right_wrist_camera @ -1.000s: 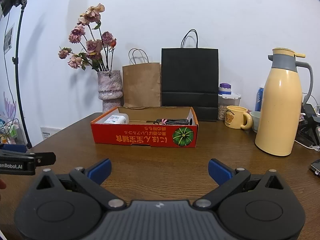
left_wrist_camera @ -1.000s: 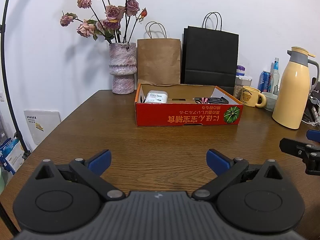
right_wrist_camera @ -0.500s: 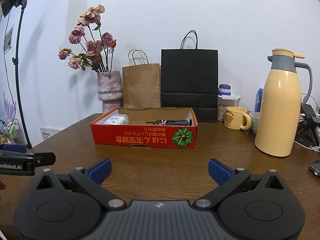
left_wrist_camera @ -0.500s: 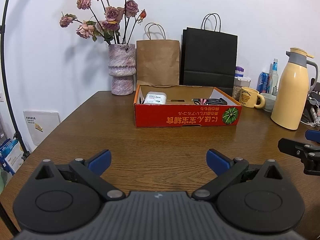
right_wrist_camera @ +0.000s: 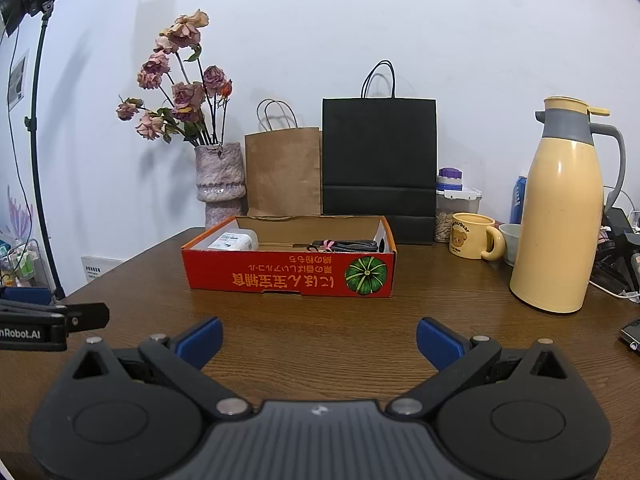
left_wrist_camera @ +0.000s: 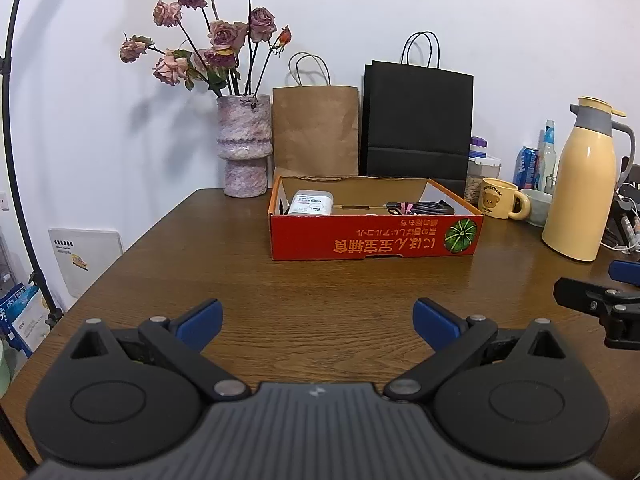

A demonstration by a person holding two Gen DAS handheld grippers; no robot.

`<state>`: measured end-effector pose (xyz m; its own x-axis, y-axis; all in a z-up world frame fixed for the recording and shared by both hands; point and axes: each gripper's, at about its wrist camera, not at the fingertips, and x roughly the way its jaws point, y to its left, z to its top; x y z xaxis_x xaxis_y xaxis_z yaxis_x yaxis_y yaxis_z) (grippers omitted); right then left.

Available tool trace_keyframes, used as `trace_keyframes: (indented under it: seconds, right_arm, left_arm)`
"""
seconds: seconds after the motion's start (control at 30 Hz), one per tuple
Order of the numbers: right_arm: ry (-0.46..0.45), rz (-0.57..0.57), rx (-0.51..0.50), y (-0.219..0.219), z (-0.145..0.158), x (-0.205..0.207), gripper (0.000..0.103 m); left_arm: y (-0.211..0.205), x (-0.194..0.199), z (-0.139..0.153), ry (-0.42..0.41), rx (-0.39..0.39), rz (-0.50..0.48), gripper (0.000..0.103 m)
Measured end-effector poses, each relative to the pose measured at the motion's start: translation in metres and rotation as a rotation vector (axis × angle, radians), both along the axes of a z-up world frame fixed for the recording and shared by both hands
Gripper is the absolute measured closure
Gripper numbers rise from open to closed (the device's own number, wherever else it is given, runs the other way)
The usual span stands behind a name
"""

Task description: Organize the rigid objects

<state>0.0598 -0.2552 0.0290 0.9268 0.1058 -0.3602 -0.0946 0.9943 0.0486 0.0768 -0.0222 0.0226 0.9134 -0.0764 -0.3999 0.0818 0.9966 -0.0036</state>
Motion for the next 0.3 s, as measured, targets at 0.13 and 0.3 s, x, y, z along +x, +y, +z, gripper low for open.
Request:
trace_keyframes:
  seconds: [0.13,0.3]
  right_arm:
    - [0.0,0.0,0.0,0.0001,-0.0003,-0.0001,0.0]
    - [0.002,0.0,0.001,0.0003,0.0002,0.0012,0.0]
  left_arm:
    - [-0.0003,0.0,0.0,0.0,0.002,0.001,0.0]
    - [0.0006,-0.0002,0.0002,0.001,-0.003,-0.003,0.0]
